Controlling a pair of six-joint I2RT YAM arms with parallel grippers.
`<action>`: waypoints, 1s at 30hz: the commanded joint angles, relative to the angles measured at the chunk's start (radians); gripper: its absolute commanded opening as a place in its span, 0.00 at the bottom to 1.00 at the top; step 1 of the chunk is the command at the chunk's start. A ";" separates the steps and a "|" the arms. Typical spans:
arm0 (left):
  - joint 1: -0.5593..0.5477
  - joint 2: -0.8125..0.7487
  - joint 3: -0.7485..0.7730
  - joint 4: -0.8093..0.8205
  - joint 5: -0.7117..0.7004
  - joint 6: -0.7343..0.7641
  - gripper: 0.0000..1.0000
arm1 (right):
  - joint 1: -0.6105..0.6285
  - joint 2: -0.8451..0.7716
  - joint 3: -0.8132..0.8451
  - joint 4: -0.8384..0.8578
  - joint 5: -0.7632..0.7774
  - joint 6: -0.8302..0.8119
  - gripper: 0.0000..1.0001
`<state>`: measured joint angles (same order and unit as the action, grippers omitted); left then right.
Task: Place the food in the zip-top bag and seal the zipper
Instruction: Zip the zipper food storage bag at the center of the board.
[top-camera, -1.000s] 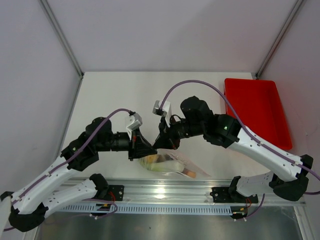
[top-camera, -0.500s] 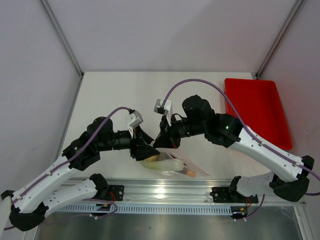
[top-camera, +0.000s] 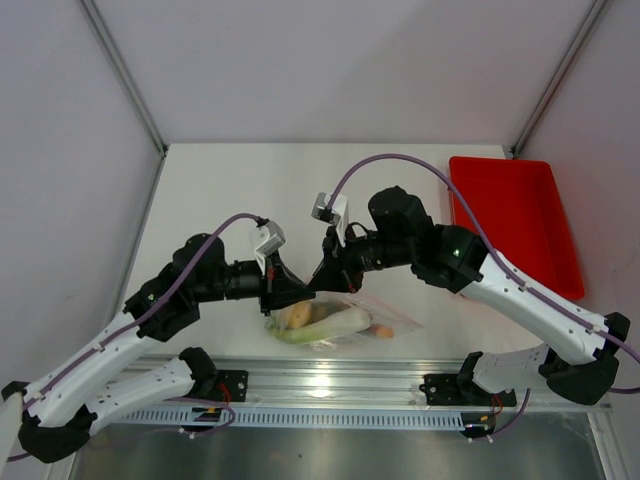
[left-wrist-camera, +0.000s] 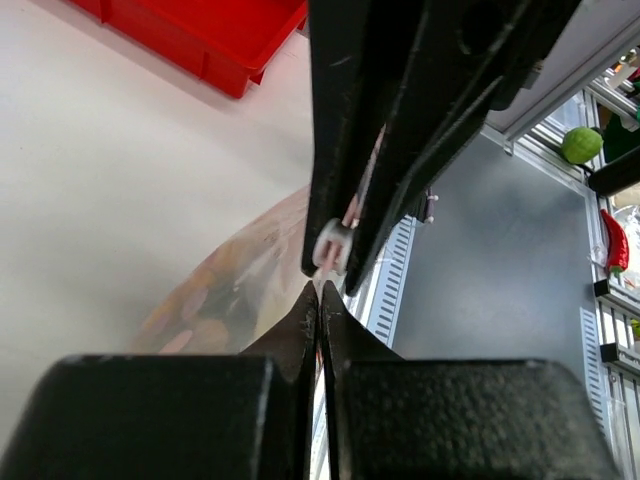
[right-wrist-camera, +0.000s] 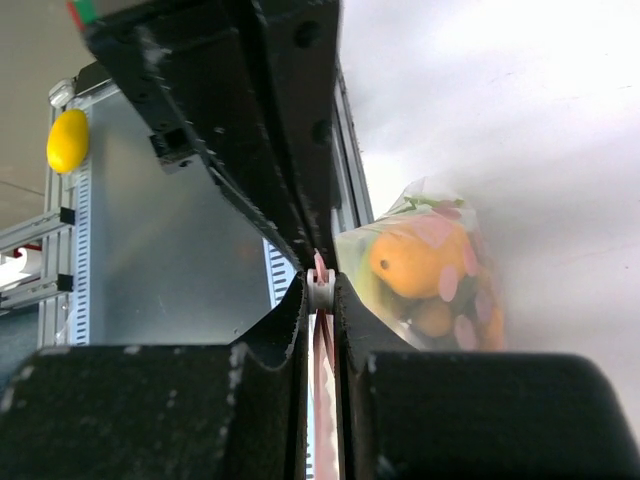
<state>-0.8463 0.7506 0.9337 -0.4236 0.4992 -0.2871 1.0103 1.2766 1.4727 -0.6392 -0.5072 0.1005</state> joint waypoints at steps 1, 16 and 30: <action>0.009 0.016 -0.001 0.031 -0.010 0.002 0.01 | 0.002 -0.033 0.032 0.064 -0.028 0.025 0.00; 0.052 -0.077 -0.010 0.121 -0.143 -0.122 0.00 | -0.022 -0.106 -0.118 -0.007 0.159 0.039 0.00; 0.056 -0.120 -0.127 0.197 -0.031 -0.075 0.92 | -0.070 -0.129 -0.124 0.096 0.016 0.106 0.00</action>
<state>-0.7982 0.6441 0.8417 -0.2871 0.4442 -0.3782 0.9421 1.1450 1.2892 -0.6182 -0.4313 0.1768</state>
